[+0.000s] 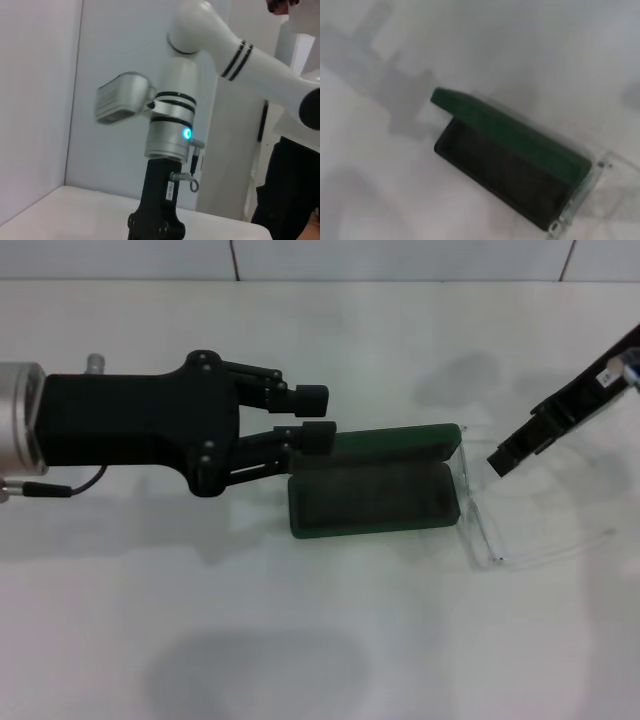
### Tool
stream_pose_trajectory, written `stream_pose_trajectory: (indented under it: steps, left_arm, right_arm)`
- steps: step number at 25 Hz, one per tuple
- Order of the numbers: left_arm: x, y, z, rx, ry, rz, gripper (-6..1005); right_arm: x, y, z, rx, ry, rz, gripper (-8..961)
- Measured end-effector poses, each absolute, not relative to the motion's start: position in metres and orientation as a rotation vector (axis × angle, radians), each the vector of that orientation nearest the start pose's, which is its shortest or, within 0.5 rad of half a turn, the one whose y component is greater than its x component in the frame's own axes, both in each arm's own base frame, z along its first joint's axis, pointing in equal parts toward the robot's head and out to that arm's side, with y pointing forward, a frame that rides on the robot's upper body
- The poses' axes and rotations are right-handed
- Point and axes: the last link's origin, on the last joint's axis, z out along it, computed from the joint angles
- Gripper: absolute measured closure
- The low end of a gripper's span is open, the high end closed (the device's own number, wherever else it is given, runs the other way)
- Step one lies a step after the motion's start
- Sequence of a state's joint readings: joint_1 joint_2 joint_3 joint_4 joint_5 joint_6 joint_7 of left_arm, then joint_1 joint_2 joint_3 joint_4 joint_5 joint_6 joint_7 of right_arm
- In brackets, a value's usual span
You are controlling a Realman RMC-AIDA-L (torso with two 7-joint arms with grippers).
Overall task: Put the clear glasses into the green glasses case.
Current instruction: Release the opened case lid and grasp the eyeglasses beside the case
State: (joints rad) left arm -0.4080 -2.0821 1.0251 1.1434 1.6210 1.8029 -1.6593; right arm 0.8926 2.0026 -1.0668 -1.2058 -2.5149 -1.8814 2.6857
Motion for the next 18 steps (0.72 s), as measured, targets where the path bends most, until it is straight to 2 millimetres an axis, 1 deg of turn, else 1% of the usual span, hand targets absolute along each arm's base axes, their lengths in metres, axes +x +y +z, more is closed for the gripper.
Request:
stream_pose_trajectory:
  steps: [5,8,9,14,18]
  left_arm:
    - [-0.171,0.299,0.041,-2.937,-0.250,-0.988,684]
    - [-0.171,0.300,0.039,-2.939,-0.252,-1.004,683]
    - [-0.171,0.301,0.038,-2.941,-0.251,-1.009,683]
    - [-0.170,0.304,0.033,-2.944,-0.225,-1.026,683]
    - [-0.166,0.307,0.031,-2.957,-0.201,-1.028,683]
  right_arm:
    - [0.121,0.389,0.042,-2.594,1.249,-0.574,309]
    - [0.123,0.391,0.037,-2.572,1.250,-0.617,348]
    - [0.126,0.396,0.029,-2.550,1.254,-0.649,361]
    - [0.130,0.407,0.011,-2.541,1.271,-0.645,381]
    - [0.131,0.411,0.004,-2.535,1.271,-0.634,384]
